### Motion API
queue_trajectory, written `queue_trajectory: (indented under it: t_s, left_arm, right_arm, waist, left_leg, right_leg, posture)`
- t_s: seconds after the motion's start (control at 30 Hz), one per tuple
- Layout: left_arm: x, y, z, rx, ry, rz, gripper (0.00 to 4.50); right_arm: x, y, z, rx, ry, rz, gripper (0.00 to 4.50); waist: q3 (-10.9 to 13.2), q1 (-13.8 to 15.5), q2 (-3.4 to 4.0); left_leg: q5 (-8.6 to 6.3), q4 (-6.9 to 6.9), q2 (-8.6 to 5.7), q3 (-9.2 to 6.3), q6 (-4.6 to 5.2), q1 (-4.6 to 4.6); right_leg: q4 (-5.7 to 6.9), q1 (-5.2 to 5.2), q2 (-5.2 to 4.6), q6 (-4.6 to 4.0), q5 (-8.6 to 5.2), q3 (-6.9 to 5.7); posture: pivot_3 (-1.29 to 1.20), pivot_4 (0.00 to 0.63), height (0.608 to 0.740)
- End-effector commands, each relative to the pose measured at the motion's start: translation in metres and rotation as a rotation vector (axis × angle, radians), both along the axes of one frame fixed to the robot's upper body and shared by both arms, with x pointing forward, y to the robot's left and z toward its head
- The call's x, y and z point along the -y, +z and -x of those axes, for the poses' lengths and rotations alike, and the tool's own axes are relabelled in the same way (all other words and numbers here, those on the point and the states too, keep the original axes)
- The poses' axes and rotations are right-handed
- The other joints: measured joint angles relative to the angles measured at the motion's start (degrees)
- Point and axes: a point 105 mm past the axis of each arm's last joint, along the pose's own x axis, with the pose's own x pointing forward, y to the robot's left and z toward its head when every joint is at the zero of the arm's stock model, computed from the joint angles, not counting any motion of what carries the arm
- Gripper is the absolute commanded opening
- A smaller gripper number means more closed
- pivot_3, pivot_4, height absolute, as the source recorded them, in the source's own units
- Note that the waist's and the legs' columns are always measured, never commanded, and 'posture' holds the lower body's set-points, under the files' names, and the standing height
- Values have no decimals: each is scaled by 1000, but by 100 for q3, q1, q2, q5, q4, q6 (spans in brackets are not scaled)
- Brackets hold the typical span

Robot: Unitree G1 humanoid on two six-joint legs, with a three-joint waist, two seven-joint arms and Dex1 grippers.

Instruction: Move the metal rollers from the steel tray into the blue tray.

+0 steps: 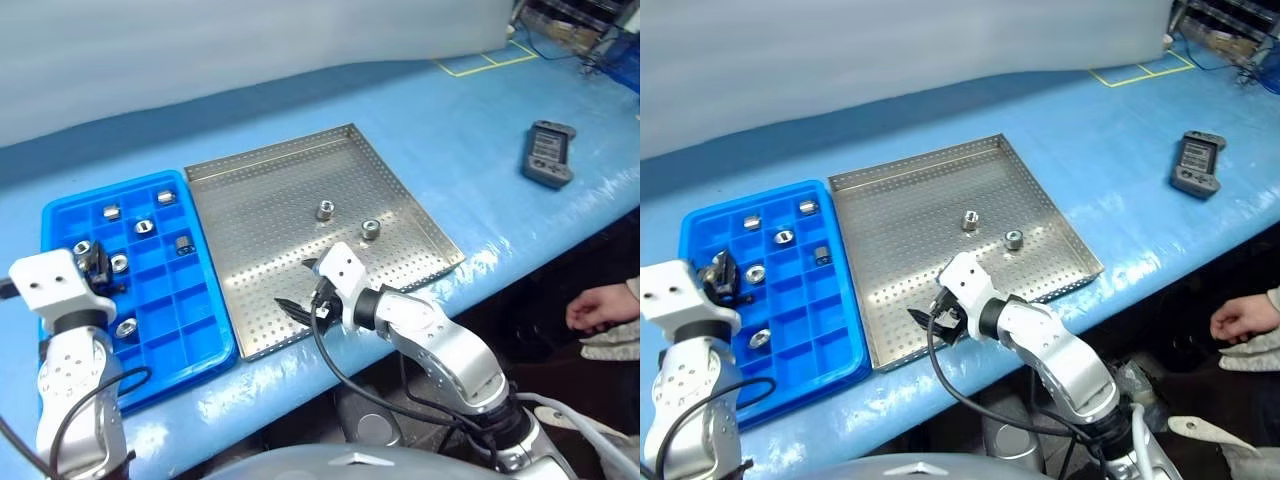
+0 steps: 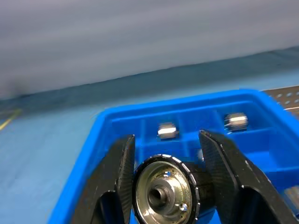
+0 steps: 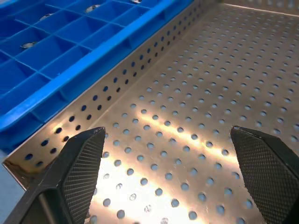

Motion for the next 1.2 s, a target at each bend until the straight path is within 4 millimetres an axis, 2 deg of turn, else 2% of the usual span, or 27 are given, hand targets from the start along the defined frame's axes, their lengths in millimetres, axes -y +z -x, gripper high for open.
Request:
queue_trajectory:
  t_s: [0.03,0.2,0.4,0.63,1.03,1.07,1.13,1.2]
  left_arm:
    - [3,15,17,40,53,-25,1894]
    - [3,7,34,-6,93,12,1894]
    - [15,-4,39,-65,31,67,1894]
    - [32,-11,35,-101,-107,97,1894]
    - [25,-27,44,-228,-73,115,1894]
    - [25,-27,43,-221,-81,121,2454]
    - [27,-25,40,-207,-97,122,2867]
    - [28,-20,35,-184,-112,117,3506]
  right_arm:
    - [-13,11,3,37,84,-39,4500]
    - [-23,12,5,37,156,-47,4500]
    - [-29,12,8,29,199,-54,4500]
    - [-28,11,9,27,202,-56,4500]
    - [-27,9,8,18,179,-66,4500]
    - [-26,9,8,18,176,-66,4500]
    - [-26,9,8,19,170,-66,4500]
    - [-25,9,7,20,162,-65,4500]
  waist:
    - [-1,185,1]
    - [-2,721,1]
    - [-5,1060,2]
    - [-6,1102,7]
    - [-16,1101,27]
    - [-16,1100,28]
    - [-16,1099,28]
    - [-17,1100,30]
  left_leg:
    - [2,0,-1,-3,-4,1]
    - [23,0,0,-18,-39,3]
    - [41,2,5,-45,-68,10]
    - [68,10,15,-113,-112,13]
    - [78,9,28,-156,-130,18]
    - [78,9,28,-158,-131,19]
    - [79,9,28,-158,-131,20]
    - [80,9,28,-159,-133,20]
  right_leg:
    - [1,1,3,-5,0,-5]
    - [5,14,17,-40,-2,-47]
    - [29,26,25,-80,-26,-82]
    - [79,39,31,-125,-70,-156]
    - [90,54,46,-139,-86,-193]
    - [89,56,46,-139,-86,-195]
    - [89,57,46,-139,-86,-195]
    - [89,57,46,-140,-86,-196]
  posture:
    - [40,150,740]
    - [111,150,740]
    - [133,150,740]
    - [124,150,740]
    - [114,150,740]
    - [108,150,740]
    - [101,150,740]
    - [90,150,740]
